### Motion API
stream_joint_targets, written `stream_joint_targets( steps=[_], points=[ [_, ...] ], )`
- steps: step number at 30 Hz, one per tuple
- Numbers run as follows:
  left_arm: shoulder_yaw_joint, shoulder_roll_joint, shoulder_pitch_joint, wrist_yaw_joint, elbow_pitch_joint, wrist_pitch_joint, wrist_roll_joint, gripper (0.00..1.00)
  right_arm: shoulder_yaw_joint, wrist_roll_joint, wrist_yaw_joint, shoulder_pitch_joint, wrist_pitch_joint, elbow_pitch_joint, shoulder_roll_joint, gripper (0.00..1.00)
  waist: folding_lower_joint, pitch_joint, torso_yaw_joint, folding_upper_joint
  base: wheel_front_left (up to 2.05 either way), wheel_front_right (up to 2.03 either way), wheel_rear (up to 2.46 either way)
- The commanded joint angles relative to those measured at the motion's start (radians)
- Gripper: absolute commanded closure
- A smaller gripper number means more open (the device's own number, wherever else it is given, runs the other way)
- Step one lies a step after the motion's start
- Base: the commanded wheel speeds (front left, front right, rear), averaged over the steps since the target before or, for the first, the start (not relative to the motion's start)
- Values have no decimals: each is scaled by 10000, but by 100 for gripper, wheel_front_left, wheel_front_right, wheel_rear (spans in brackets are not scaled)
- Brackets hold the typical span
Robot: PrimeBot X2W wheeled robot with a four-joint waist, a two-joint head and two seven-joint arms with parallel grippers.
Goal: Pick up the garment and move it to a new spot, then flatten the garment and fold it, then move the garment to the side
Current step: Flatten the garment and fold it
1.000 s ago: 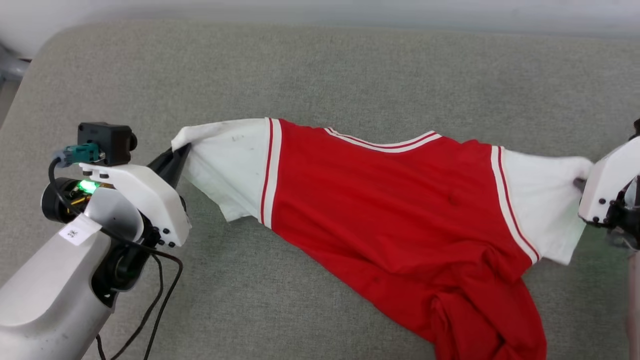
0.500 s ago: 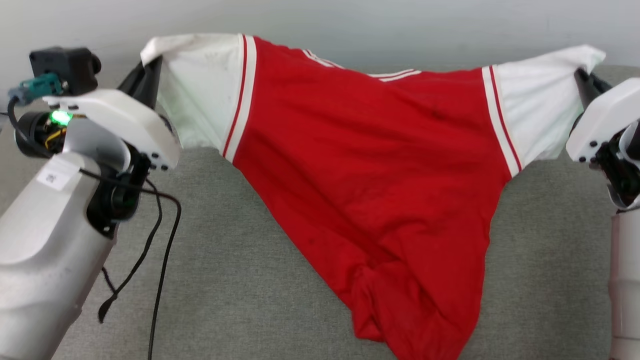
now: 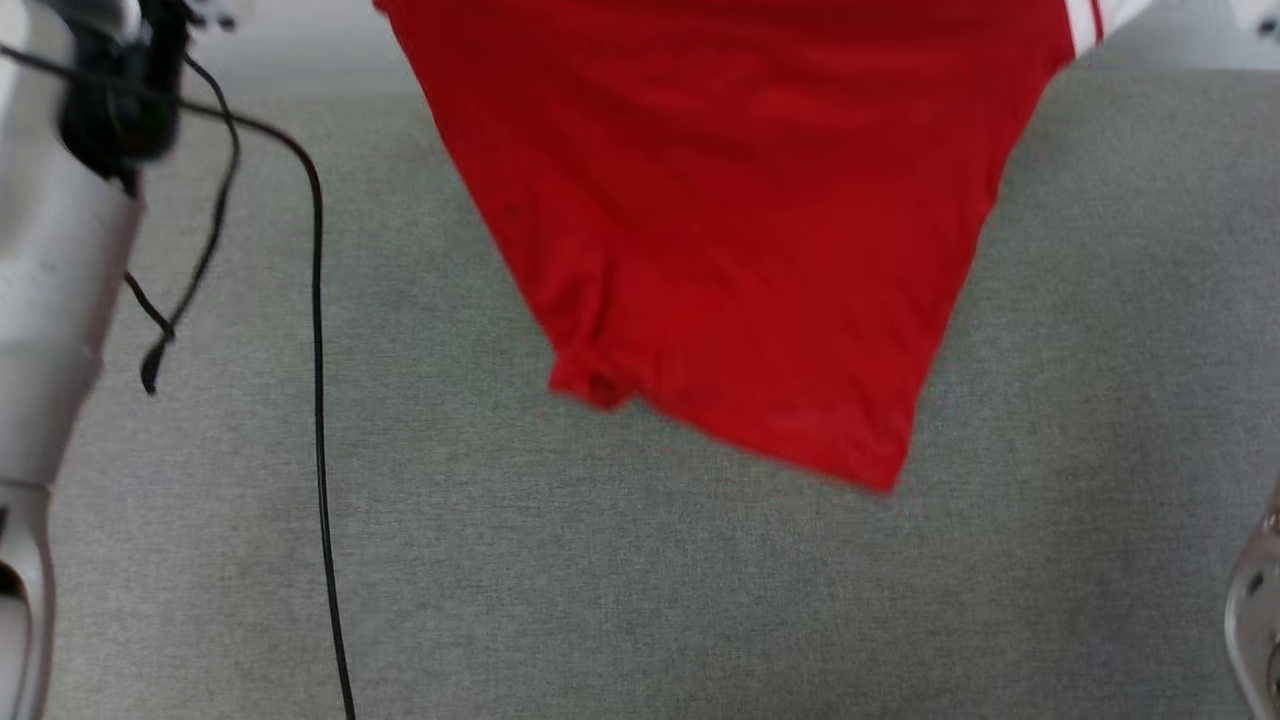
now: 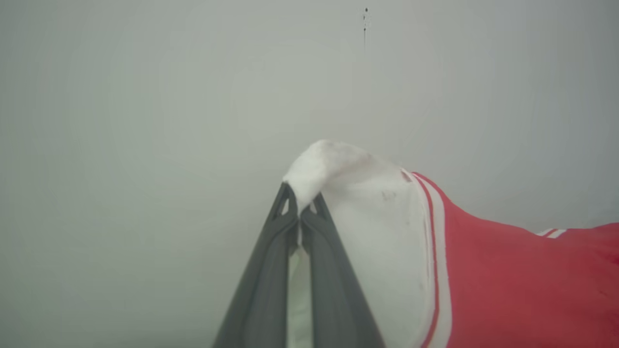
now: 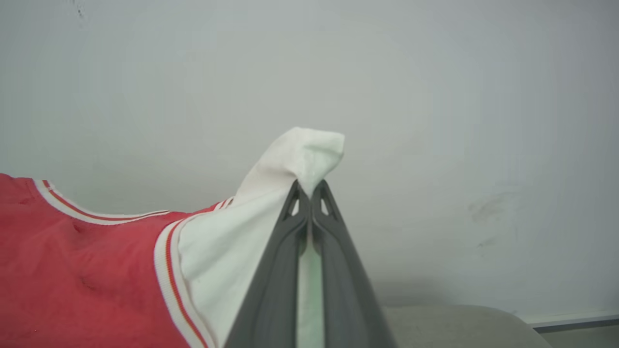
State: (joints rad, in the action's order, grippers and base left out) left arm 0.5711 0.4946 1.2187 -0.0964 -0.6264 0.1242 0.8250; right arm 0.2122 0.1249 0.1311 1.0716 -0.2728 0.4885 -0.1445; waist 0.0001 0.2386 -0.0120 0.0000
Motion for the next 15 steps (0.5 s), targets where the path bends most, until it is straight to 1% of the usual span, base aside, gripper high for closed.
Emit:
stream_joint_targets(
  steps=[1,4,8,15],
  points=[
    [-23,17,564,105,-267,158,-178,100,0,-129,-7,664,177,156,-31,100,-1,290,-153,0,0,0,0],
    [-110,-20,1513,282,-724,254,-257,100,20,-296,-7,1728,440,388,-62,100,-1,682,-238,0,0,0,0],
    [-223,68,2636,456,-1144,460,-410,100,41,-461,-7,3010,756,814,-70,100,-1,1179,-347,0,0,0,0],
    [-276,257,4038,697,-1676,574,-655,100,-72,-612,-7,4683,1182,1589,-100,100,-1,2272,-418,0,0,0,0]
  ],
)
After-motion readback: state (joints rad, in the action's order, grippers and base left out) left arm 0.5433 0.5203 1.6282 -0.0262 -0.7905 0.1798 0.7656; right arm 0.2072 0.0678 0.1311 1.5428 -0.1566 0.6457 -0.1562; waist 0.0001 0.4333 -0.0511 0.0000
